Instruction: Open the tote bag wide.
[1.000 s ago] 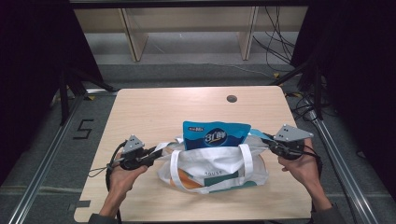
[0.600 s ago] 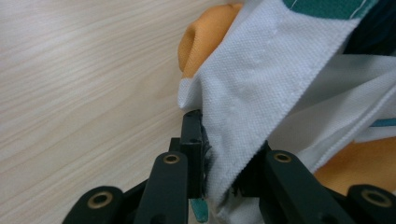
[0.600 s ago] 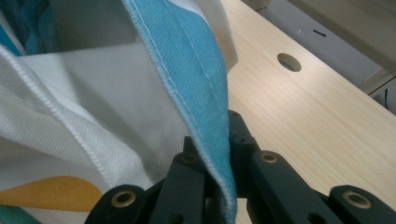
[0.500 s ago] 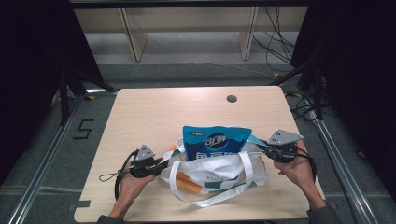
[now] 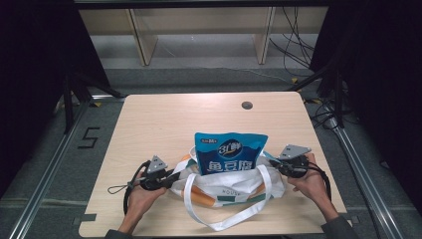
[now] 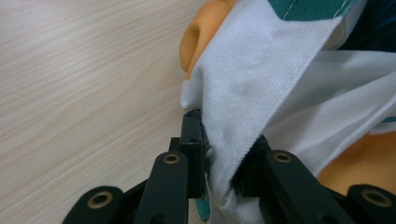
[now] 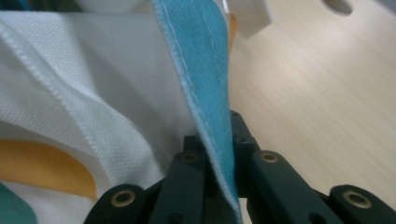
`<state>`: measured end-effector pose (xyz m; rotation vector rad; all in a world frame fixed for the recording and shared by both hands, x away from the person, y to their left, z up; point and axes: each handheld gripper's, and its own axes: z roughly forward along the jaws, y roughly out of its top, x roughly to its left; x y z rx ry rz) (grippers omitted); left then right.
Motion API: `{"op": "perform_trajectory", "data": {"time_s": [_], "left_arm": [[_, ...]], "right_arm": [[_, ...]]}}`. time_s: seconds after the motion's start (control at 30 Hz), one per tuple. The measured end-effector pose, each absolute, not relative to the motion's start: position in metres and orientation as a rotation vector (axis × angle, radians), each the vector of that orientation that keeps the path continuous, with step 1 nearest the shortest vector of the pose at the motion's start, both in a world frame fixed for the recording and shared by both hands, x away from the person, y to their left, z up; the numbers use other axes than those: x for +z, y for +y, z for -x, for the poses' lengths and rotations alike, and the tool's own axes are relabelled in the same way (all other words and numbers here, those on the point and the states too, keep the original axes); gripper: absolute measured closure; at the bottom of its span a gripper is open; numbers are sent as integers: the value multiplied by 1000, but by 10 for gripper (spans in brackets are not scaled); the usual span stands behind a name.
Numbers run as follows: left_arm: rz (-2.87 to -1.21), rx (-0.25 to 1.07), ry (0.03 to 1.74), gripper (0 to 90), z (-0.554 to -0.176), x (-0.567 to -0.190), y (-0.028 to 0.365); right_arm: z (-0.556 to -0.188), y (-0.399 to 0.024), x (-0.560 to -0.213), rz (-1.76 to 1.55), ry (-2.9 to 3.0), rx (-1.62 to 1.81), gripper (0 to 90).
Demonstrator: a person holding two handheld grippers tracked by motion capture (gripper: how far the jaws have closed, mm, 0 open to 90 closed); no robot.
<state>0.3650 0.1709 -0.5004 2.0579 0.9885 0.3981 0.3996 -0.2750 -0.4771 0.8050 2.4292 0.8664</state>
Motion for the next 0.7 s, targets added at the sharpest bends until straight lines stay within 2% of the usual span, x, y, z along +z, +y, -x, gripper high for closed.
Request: {"op": "perform_trajectory", "data": {"time_s": [0.23, 0.4, 0.43, 0.7], "left_arm": [[-2042, 381, 1007, 766, -367, -507, 171], [-2011, 361, 1026, 765, -369, -510, 170], [-2046, 366, 1014, 765, -369, -509, 172], [-2004, 400, 1070, 757, -389, -513, 177]], "right_arm": [[-406, -275, -503, -849, 2476, 835, 874], [-408, -276, -503, -834, 2489, 838, 873], [-409, -275, -503, -844, 2475, 848, 872], [-439, -268, -504, -875, 2450, 859, 869]]}}
